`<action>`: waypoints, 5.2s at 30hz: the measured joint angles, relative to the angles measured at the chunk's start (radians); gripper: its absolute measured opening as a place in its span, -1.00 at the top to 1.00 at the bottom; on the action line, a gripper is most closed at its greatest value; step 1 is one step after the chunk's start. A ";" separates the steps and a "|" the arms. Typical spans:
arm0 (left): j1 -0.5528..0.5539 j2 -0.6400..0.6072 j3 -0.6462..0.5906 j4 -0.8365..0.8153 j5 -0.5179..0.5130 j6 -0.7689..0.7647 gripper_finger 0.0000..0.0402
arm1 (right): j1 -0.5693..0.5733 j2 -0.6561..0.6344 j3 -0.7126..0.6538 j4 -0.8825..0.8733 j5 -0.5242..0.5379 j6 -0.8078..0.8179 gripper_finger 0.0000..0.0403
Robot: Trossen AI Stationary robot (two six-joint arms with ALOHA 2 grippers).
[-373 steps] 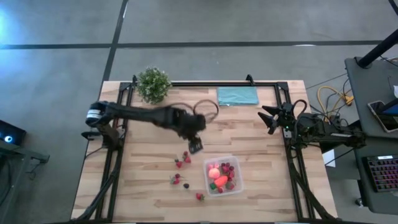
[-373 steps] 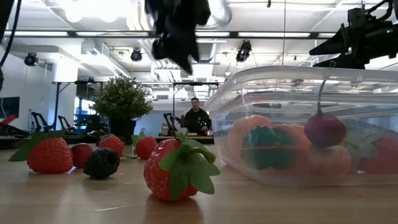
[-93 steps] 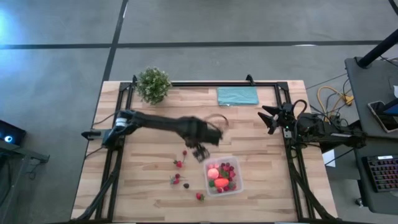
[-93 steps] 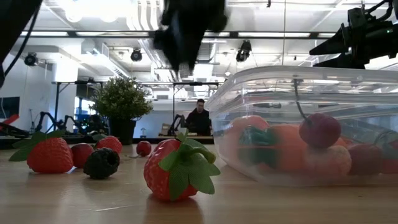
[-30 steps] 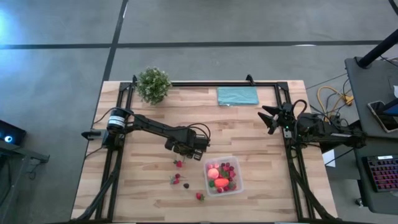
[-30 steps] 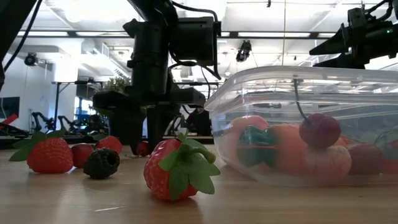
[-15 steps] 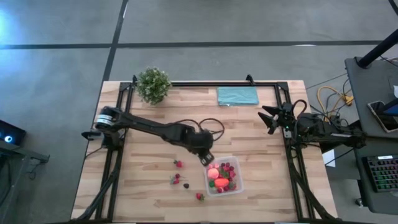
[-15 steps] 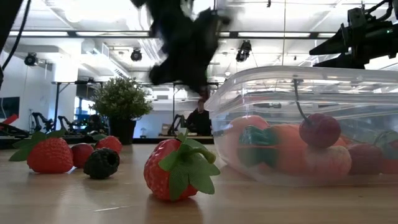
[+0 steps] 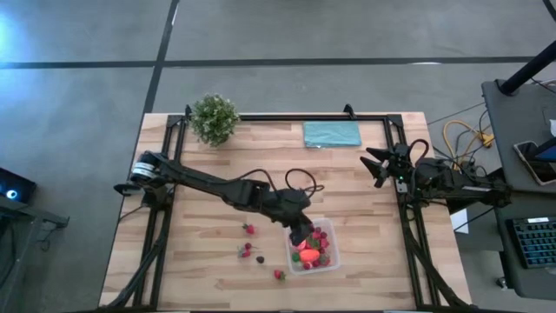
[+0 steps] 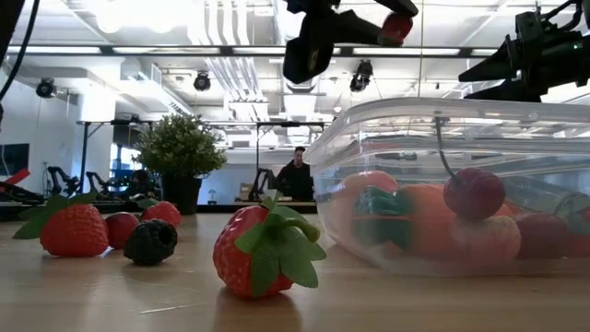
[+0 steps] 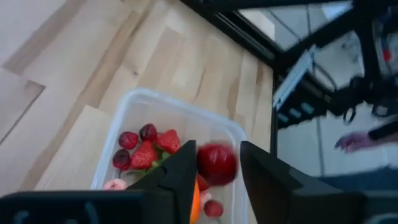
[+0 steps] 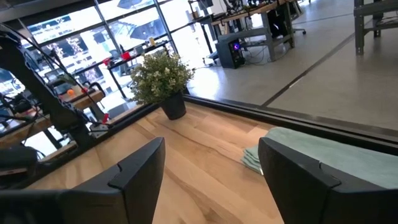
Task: Pick and placing Produce into tupperware
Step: Put the red cherry into the transparent container, then put the red strawberry into the transparent container
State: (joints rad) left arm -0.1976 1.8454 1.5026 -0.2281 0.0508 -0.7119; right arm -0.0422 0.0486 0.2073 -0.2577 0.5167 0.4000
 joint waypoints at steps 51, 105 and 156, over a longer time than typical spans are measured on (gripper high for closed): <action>-0.137 -0.080 -0.350 -0.507 -0.155 0.685 0.10 | 0.000 0.000 0.000 0.000 0.000 0.000 -0.26; 0.033 0.034 0.088 -0.347 0.023 0.932 0.37 | 0.000 0.000 0.000 0.000 0.000 0.000 -0.24; 0.098 0.312 0.396 -0.631 0.255 0.475 0.36 | 0.000 0.000 0.000 0.000 0.000 0.000 -0.25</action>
State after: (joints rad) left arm -0.0998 2.1574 1.8984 -0.8589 0.3062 -0.2368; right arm -0.0422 0.0486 0.2073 -0.2573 0.5171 0.3997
